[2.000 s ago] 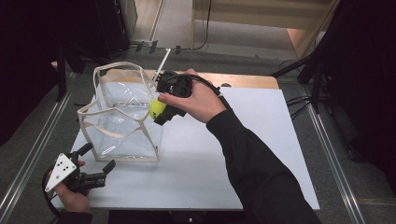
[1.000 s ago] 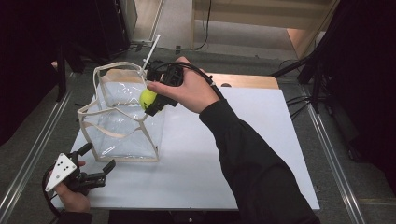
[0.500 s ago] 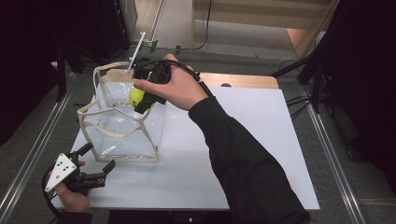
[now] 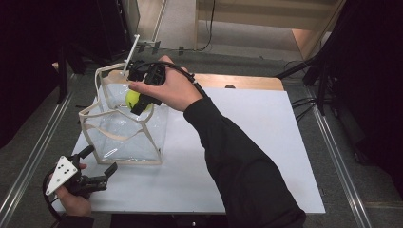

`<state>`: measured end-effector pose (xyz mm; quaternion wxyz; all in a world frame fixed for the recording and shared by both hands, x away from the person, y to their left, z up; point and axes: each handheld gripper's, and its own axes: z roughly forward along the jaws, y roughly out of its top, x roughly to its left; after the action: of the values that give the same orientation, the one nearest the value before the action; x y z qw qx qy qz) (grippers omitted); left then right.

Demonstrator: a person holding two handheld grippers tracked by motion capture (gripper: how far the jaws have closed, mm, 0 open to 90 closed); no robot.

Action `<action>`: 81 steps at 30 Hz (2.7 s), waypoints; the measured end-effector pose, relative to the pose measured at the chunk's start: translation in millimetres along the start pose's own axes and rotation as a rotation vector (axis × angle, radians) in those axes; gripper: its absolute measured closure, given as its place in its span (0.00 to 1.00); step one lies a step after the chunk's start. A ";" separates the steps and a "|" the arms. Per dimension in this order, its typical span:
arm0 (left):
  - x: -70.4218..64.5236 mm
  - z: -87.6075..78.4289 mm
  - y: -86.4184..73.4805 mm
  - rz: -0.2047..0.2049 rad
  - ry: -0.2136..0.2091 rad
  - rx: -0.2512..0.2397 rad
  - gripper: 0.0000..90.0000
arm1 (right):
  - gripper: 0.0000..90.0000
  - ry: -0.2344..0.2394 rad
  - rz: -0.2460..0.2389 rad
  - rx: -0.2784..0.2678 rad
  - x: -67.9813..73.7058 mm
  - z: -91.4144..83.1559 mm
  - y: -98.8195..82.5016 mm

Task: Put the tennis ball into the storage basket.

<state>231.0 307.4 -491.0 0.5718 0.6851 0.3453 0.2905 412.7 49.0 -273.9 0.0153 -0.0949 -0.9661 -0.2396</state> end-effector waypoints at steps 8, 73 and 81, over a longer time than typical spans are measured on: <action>0.1 0.1 0.0 0.002 -0.001 0.000 0.00 | 0.27 -0.011 0.001 0.021 -5.6 9.9 0.9; 0.0 0.9 -0.2 0.000 0.003 0.001 0.00 | 0.00 -0.138 0.093 -0.211 2.0 -10.5 -66.9; -0.3 1.1 -0.2 0.003 0.004 0.006 0.00 | 0.00 -0.150 0.103 -0.258 1.3 -7.6 -88.7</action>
<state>231.7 306.5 -491.3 0.5688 0.6867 0.3463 0.2915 394.4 -31.2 -307.9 -0.0572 -0.1631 -0.9195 -0.3531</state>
